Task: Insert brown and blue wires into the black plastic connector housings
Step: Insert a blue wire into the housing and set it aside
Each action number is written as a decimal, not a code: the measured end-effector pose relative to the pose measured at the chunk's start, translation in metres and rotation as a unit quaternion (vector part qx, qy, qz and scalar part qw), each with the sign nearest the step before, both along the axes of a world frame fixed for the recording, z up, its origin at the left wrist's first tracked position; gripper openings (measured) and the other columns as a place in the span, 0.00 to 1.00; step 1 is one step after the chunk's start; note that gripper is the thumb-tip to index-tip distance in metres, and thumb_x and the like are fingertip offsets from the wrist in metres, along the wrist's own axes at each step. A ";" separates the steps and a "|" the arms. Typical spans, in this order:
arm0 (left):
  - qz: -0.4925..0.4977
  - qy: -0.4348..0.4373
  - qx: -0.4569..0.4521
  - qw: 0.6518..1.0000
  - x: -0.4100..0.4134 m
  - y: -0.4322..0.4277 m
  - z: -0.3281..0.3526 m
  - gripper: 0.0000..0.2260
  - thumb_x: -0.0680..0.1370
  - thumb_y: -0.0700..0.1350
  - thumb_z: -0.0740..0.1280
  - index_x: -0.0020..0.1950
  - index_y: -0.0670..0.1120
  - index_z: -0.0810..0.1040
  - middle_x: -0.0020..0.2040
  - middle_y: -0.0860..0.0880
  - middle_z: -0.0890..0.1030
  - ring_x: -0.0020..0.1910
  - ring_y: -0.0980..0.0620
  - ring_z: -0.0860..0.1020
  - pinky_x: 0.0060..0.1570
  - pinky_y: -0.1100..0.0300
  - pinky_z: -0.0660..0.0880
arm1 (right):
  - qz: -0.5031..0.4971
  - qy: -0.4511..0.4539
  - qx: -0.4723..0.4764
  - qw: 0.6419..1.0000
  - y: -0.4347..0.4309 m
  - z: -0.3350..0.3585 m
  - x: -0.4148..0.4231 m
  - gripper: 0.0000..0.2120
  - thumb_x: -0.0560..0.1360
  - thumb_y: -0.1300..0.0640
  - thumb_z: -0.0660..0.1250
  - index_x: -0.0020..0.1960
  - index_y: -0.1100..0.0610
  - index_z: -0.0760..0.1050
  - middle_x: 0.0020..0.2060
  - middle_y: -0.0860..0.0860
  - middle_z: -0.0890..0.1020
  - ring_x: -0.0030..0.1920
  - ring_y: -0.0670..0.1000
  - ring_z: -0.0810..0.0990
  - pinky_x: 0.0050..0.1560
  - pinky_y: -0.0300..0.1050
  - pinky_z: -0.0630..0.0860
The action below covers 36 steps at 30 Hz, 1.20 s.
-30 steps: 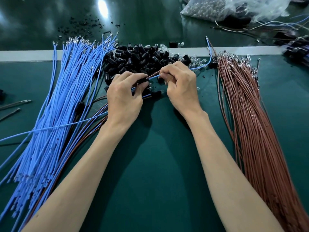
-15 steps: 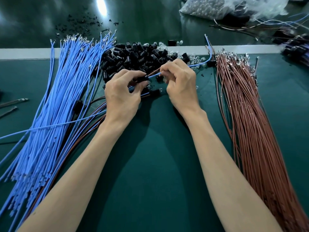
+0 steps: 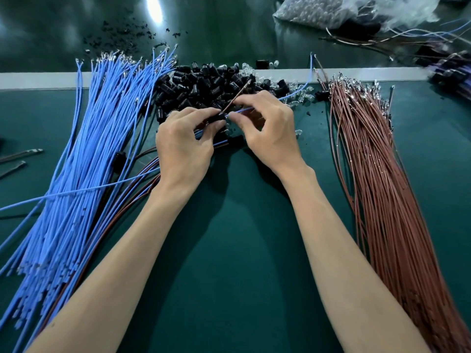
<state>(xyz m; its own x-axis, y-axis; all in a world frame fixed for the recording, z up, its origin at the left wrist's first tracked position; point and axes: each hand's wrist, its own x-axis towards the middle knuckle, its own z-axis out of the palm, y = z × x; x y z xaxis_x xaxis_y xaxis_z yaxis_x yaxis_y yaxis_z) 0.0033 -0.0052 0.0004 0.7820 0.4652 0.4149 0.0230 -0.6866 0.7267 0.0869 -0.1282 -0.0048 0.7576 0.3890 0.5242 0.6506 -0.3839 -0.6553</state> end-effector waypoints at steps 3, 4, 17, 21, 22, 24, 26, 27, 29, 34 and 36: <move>0.023 0.001 0.001 1.000 0.000 0.001 0.000 0.09 0.76 0.46 0.70 0.55 0.46 0.83 0.48 0.51 0.83 0.49 0.49 0.78 0.51 0.54 0.74 | -0.031 0.030 0.035 0.998 -0.002 0.001 0.002 0.04 0.73 0.67 0.66 0.47 0.64 0.78 0.44 0.56 0.80 0.40 0.51 0.79 0.47 0.33 0.72; 0.023 0.003 0.010 1.000 -0.001 0.000 0.000 0.09 0.76 0.46 0.70 0.55 0.47 0.83 0.48 0.51 0.83 0.49 0.49 0.78 0.50 0.56 0.73 | -0.028 0.034 0.040 0.998 -0.002 0.001 0.002 0.04 0.73 0.69 0.66 0.45 0.64 0.79 0.42 0.57 0.79 0.37 0.51 0.79 0.44 0.33 0.73; 0.026 0.012 0.036 0.999 -0.002 -0.002 0.002 0.10 0.77 0.44 0.68 0.56 0.45 0.83 0.50 0.49 0.83 0.49 0.47 0.80 0.51 0.49 0.74 | 0.015 -0.009 0.029 0.999 0.001 -0.001 0.000 0.06 0.69 0.73 0.69 0.43 0.65 0.81 0.39 0.57 0.82 0.39 0.49 0.80 0.43 0.34 0.76; 0.033 0.011 0.026 0.999 -0.002 -0.002 0.002 0.10 0.77 0.44 0.68 0.56 0.46 0.83 0.49 0.49 0.83 0.49 0.48 0.80 0.50 0.49 0.74 | -0.012 -0.001 0.026 1.000 0.000 -0.002 0.001 0.06 0.69 0.72 0.69 0.44 0.65 0.79 0.41 0.54 0.82 0.38 0.46 0.78 0.44 0.25 0.70; 0.035 0.010 0.024 0.999 -0.002 -0.002 0.002 0.09 0.77 0.45 0.68 0.56 0.46 0.83 0.49 0.49 0.83 0.49 0.48 0.80 0.50 0.50 0.74 | -0.025 0.000 0.024 0.999 -0.001 -0.002 0.002 0.07 0.69 0.73 0.68 0.44 0.64 0.79 0.41 0.54 0.82 0.37 0.45 0.77 0.44 0.25 0.70; 0.037 0.010 0.023 0.999 -0.002 -0.003 0.002 0.10 0.77 0.45 0.68 0.56 0.46 0.83 0.49 0.49 0.83 0.49 0.48 0.80 0.50 0.50 0.74 | -0.028 -0.005 0.020 0.999 -0.001 -0.002 0.002 0.07 0.68 0.73 0.68 0.42 0.64 0.80 0.40 0.55 0.82 0.37 0.46 0.78 0.43 0.27 0.71; 0.033 0.010 0.024 0.999 -0.002 -0.003 0.001 0.10 0.77 0.44 0.68 0.56 0.45 0.82 0.50 0.48 0.83 0.49 0.48 0.80 0.50 0.49 0.74 | -0.008 -0.032 0.014 0.999 0.001 -0.001 -0.001 0.06 0.68 0.73 0.69 0.41 0.65 0.80 0.38 0.55 0.83 0.37 0.48 0.80 0.42 0.32 0.75; 0.032 0.010 0.024 0.999 -0.001 -0.003 0.001 0.10 0.77 0.44 0.68 0.56 0.45 0.82 0.50 0.48 0.83 0.49 0.47 0.80 0.50 0.49 0.74 | 0.001 -0.045 0.014 0.999 0.002 -0.001 -0.003 0.05 0.68 0.72 0.70 0.41 0.65 0.81 0.38 0.55 0.83 0.37 0.49 0.80 0.42 0.34 0.76; 0.033 0.010 0.024 0.999 -0.001 -0.003 0.001 0.10 0.77 0.45 0.68 0.56 0.45 0.83 0.49 0.48 0.83 0.49 0.47 0.80 0.50 0.49 0.74 | 0.001 -0.055 0.017 0.998 0.003 0.000 -0.003 0.03 0.69 0.71 0.71 0.42 0.66 0.81 0.39 0.56 0.84 0.38 0.51 0.82 0.43 0.38 0.77; 0.028 0.005 0.029 0.999 -0.001 -0.003 0.001 0.10 0.77 0.45 0.68 0.56 0.45 0.83 0.49 0.48 0.83 0.49 0.48 0.80 0.50 0.51 0.75 | -0.011 -0.073 0.004 0.997 0.003 -0.001 -0.003 0.05 0.69 0.72 0.70 0.41 0.66 0.82 0.38 0.57 0.84 0.39 0.55 0.82 0.43 0.44 0.77; 0.014 0.000 0.036 0.999 -0.001 -0.003 0.001 0.09 0.77 0.45 0.69 0.55 0.44 0.83 0.49 0.48 0.83 0.48 0.49 0.80 0.49 0.52 0.75 | 0.009 -0.087 0.010 0.996 0.005 0.000 -0.005 0.05 0.68 0.73 0.70 0.40 0.66 0.82 0.37 0.57 0.84 0.38 0.55 0.83 0.42 0.44 0.77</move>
<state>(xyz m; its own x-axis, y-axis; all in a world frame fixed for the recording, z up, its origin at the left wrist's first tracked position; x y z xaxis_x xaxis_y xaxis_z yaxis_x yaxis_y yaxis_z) 0.0025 -0.0086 0.0012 0.7689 0.4553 0.4490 0.0422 -0.7368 0.6748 0.0818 -0.1231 -0.0049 0.6481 0.3897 0.6543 0.7612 -0.3589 -0.5401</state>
